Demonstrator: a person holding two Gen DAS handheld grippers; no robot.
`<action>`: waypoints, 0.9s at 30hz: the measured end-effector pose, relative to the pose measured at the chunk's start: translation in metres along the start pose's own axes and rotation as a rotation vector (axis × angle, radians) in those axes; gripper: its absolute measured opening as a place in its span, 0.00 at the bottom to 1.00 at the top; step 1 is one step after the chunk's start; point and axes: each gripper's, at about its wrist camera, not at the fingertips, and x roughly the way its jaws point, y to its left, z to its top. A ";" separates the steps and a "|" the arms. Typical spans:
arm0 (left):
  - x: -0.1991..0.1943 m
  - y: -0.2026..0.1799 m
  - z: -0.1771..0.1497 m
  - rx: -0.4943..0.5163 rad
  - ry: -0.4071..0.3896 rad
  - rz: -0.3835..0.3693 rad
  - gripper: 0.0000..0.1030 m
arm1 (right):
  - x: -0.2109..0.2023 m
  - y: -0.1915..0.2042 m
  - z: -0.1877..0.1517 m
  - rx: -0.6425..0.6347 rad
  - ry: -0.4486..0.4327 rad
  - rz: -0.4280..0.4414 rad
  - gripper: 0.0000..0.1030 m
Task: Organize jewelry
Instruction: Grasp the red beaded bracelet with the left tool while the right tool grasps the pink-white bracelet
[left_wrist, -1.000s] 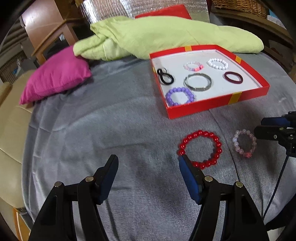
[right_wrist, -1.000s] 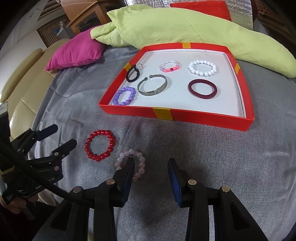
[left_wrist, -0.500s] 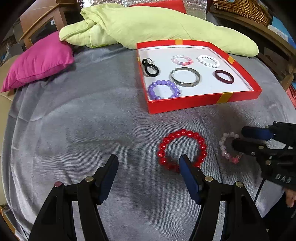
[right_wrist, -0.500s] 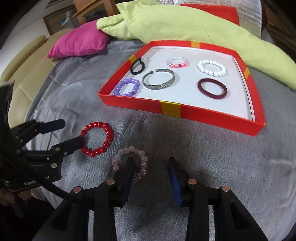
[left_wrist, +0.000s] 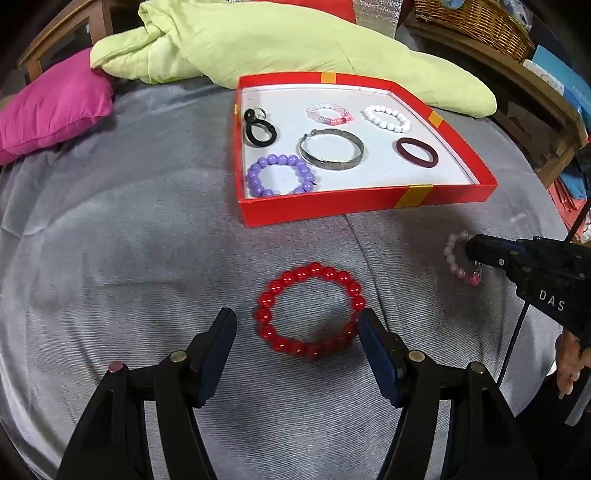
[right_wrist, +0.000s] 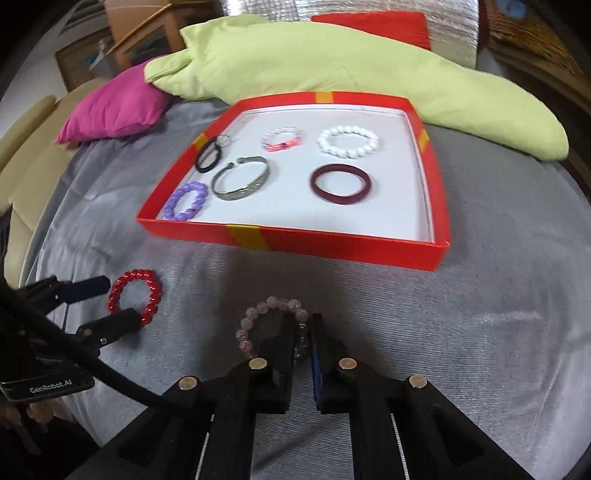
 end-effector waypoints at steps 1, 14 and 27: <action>0.002 0.000 0.000 -0.003 0.003 -0.006 0.67 | 0.001 -0.001 0.000 0.000 0.001 0.001 0.08; 0.009 -0.004 0.003 0.012 -0.018 -0.011 0.72 | 0.005 -0.004 -0.003 -0.003 0.023 0.017 0.09; 0.012 -0.011 0.002 0.044 -0.019 0.011 0.79 | 0.005 -0.006 -0.003 0.003 0.023 0.030 0.10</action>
